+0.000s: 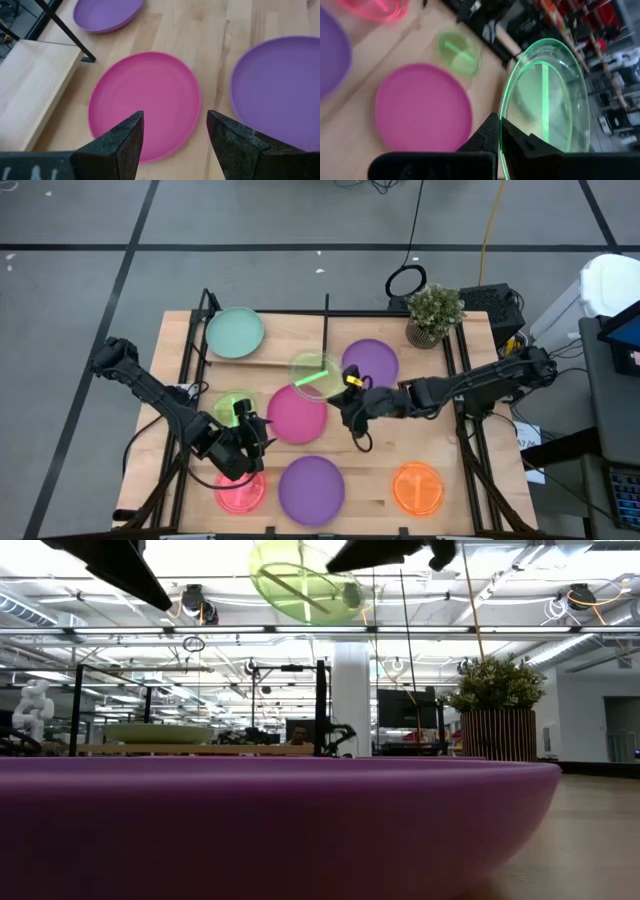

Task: Place and stack plates onto a shelf
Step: Put the right green transparent plate on the shelf

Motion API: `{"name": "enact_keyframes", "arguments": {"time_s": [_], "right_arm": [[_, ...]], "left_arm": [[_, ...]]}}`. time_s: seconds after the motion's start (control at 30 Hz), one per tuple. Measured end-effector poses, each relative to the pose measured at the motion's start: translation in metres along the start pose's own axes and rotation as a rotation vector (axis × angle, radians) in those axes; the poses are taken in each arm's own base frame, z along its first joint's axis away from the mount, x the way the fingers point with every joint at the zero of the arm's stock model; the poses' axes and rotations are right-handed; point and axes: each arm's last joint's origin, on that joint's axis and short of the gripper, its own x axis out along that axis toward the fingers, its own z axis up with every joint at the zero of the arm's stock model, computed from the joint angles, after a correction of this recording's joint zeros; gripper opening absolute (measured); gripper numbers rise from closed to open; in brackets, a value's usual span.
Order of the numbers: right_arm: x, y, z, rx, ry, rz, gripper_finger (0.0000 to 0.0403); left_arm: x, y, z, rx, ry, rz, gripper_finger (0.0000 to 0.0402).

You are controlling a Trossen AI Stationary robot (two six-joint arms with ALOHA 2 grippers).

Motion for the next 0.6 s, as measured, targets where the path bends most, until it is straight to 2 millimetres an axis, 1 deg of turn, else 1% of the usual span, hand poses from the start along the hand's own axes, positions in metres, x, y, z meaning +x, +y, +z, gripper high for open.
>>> {"name": "enact_keyframes", "arguments": {"time_s": [0.17, 0.33, 0.47, 0.6], "right_arm": [[0.019, -0.013, -0.006, -0.041, -0.058, -0.033, 0.0], [0.045, -0.022, -0.016, -0.095, -0.091, -0.075, 0.0], [0.068, -0.025, -0.026, -0.164, -0.081, -0.12, 0.0], [0.089, -0.03, -0.032, -0.211, -0.099, -0.111, 0.0]], "left_arm": [[0.0, 0.0, 0.0, -0.011, 0.0, -0.001, 0.0223], [0.0, 0.0, 0.0, -0.009, -0.001, 0.001, 0.0223], [0.0, 0.0, 0.0, -0.009, 0.0, 0.001, 0.0223], [0.0, 0.0, -0.001, -0.011, 0.001, 0.002, 0.0223]]}}
